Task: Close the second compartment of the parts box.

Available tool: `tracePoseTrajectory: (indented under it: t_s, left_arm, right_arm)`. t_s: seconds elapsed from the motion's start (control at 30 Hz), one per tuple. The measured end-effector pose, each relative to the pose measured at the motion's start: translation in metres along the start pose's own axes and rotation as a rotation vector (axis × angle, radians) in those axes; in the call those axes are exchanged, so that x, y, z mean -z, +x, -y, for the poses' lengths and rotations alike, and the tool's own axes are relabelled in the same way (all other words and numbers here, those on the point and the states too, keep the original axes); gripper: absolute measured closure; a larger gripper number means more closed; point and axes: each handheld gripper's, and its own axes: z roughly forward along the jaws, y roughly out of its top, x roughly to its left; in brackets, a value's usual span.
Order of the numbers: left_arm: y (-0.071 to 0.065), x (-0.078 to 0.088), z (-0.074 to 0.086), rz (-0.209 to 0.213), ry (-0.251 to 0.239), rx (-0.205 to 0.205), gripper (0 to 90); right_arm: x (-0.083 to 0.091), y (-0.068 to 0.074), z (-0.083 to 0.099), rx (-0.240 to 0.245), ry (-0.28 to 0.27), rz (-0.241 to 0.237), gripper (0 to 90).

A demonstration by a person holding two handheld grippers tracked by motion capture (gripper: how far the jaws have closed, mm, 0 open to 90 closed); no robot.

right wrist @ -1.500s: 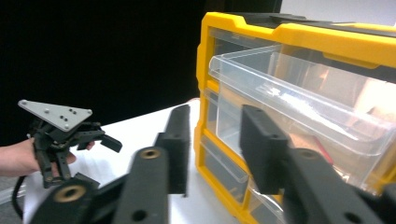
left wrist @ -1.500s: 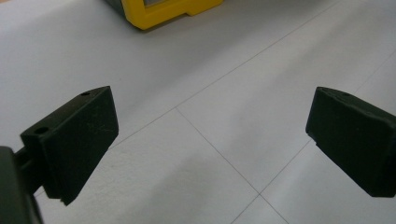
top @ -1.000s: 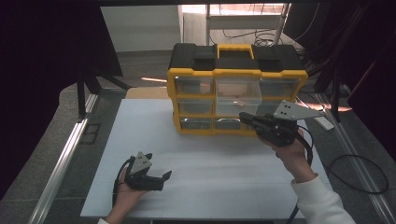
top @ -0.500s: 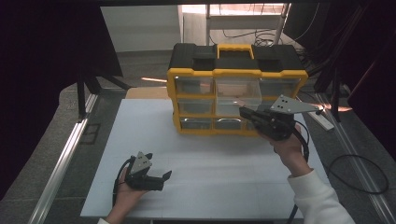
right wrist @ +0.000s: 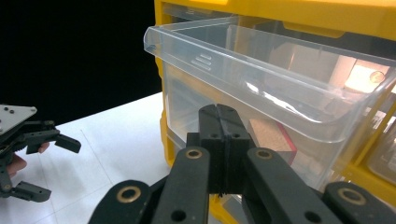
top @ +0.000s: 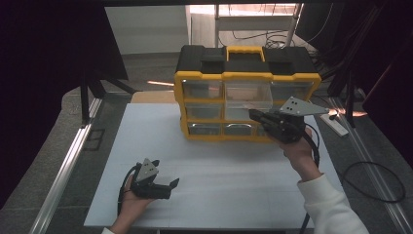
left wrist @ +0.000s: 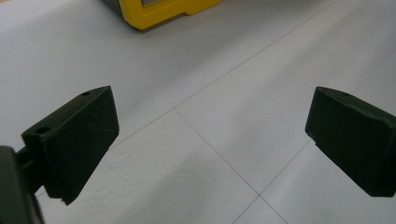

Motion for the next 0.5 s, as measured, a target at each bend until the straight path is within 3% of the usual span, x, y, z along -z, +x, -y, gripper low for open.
tracePoseTrajectory:
  t_s: [0.5]
  left_arm:
    - [0.0000,-0.0003,0.0000,0.002,0.001,0.000,2.8]
  right_arm:
    - [-0.0049,-0.0057,-0.0002,-0.011,-0.003,0.021,89.5]
